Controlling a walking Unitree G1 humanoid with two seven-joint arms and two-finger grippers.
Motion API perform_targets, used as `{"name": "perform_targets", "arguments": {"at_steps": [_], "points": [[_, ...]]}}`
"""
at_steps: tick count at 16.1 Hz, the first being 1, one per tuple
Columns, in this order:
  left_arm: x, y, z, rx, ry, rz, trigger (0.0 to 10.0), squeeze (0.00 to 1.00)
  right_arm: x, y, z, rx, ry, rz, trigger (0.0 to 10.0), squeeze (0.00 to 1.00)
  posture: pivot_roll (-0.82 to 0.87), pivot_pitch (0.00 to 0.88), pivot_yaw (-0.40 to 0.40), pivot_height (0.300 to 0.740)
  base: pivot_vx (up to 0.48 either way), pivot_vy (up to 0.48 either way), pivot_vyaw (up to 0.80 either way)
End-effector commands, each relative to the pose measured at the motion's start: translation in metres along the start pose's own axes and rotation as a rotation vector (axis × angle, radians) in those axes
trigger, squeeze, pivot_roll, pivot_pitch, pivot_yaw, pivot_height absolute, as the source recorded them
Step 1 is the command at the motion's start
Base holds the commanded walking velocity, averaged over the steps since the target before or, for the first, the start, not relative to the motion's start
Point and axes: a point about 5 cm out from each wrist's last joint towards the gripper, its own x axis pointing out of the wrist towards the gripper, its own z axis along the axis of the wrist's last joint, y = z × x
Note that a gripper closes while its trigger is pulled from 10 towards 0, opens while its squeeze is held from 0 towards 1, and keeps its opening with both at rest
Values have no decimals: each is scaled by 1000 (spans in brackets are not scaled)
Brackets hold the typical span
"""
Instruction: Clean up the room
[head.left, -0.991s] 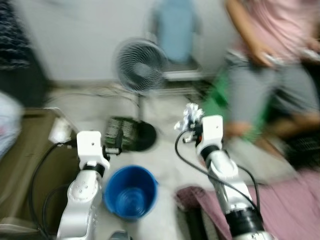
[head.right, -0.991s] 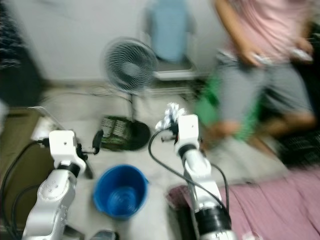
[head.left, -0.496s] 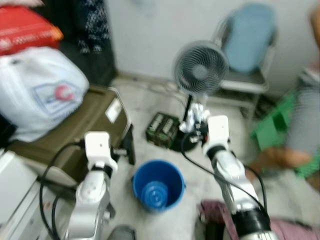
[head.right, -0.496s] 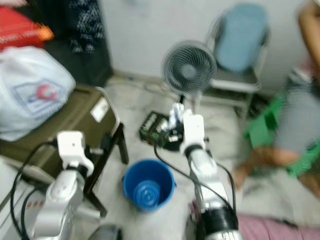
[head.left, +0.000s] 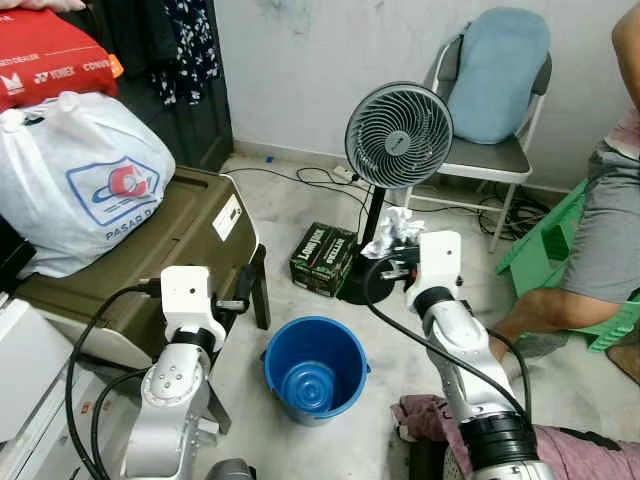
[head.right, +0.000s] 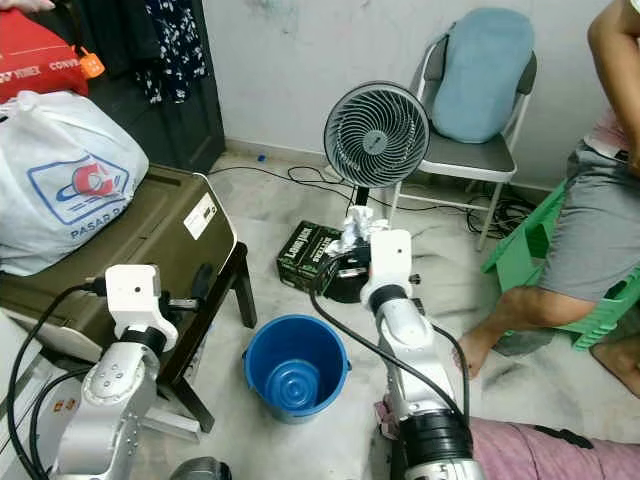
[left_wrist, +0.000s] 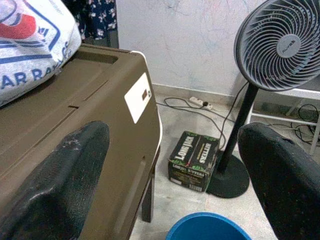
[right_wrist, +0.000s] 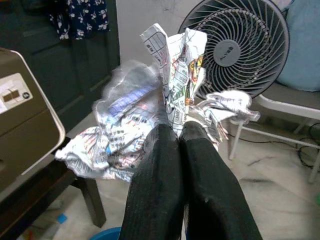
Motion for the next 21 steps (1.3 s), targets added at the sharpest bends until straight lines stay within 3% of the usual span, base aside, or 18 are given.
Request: {"name": "perform_targets", "arguments": {"at_steps": [1, 6, 21], "points": [[-2, 1, 2, 0, -4, -8, 10000, 0, 1, -5, -3, 18, 22, -26, 10000, 0, 2, 0, -77, 740, 0, 0, 0], [-5, 3, 3, -11, -18, -47, 10000, 0, 2, -6, -2, 0, 21, -21, 10000, 0, 5, 0, -78, 740, 0, 0, 0], [-4, -1, 3, -21, -23, -62, 10000, 0, 4, -5, -1, -5, 14, -16, 10000, 0, 2, 0, -80, 740, 346, 0, 0]]}}
